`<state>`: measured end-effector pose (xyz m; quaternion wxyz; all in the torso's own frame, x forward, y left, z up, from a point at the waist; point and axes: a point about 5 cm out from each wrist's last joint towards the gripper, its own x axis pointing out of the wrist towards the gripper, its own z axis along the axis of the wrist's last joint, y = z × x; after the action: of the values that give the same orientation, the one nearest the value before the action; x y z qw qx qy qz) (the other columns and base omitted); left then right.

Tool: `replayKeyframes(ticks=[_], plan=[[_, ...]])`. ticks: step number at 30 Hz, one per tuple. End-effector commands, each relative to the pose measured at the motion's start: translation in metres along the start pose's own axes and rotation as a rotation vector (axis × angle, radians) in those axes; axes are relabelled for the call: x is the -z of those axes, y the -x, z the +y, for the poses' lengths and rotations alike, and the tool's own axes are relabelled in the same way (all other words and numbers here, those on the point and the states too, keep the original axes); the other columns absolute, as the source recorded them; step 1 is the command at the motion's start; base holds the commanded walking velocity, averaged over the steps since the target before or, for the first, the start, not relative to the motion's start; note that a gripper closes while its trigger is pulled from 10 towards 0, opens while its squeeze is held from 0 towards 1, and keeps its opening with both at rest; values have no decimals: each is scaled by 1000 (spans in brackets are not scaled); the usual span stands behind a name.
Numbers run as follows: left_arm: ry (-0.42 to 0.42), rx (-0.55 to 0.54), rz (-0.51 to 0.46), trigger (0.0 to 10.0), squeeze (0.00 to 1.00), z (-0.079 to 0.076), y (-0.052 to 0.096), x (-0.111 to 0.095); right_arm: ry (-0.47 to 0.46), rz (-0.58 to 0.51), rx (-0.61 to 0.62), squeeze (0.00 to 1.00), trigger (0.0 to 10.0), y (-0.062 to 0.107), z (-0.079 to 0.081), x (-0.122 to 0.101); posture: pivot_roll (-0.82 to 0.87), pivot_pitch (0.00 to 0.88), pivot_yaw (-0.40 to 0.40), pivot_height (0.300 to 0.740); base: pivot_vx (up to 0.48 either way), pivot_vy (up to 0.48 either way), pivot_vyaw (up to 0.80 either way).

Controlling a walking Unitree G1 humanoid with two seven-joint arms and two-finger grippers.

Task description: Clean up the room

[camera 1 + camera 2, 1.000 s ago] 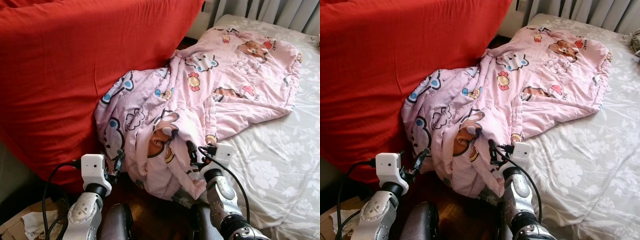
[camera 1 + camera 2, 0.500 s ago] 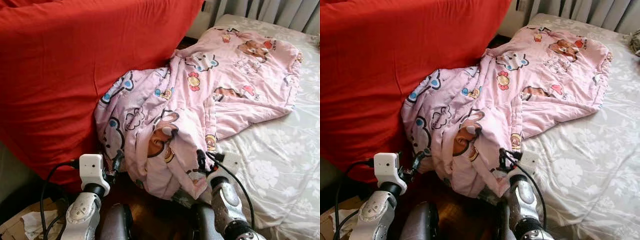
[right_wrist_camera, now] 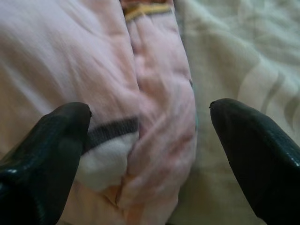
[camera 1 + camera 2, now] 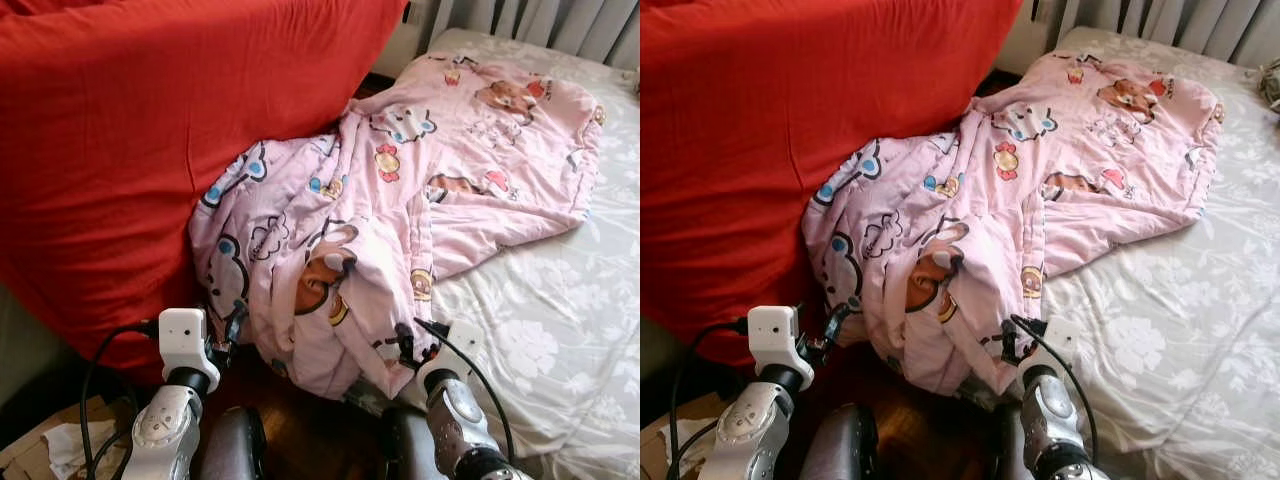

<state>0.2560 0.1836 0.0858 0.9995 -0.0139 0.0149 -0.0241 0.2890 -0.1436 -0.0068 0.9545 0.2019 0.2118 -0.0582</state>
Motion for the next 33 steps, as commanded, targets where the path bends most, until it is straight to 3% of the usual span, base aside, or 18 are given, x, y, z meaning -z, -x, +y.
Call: replayKeyframes(ticks=[1,10,16,23,33], plan=[[3,-1,18,10000,0,0,3,3,-22,36,5,0,10000,3,-4,8,49,150,-29,601,0,0,0],[-1,0,25,10000,0,1,3,4,-14,76,-32,0,10000,1,0,9,50,149,-26,601,0,0,0],[-2,-2,29,10000,0,1,4,4,-56,128,-92,0,10000,1,7,15,55,156,-26,601,0,0,0],[-5,-1,48,10000,0,1,7,8,-9,195,-9,0,10000,6,-6,27,56,166,-25,601,0,0,0],[-5,-1,53,10000,0,1,8,8,-61,192,0,0,10000,8,-11,28,57,170,-24,601,0,0,0]])
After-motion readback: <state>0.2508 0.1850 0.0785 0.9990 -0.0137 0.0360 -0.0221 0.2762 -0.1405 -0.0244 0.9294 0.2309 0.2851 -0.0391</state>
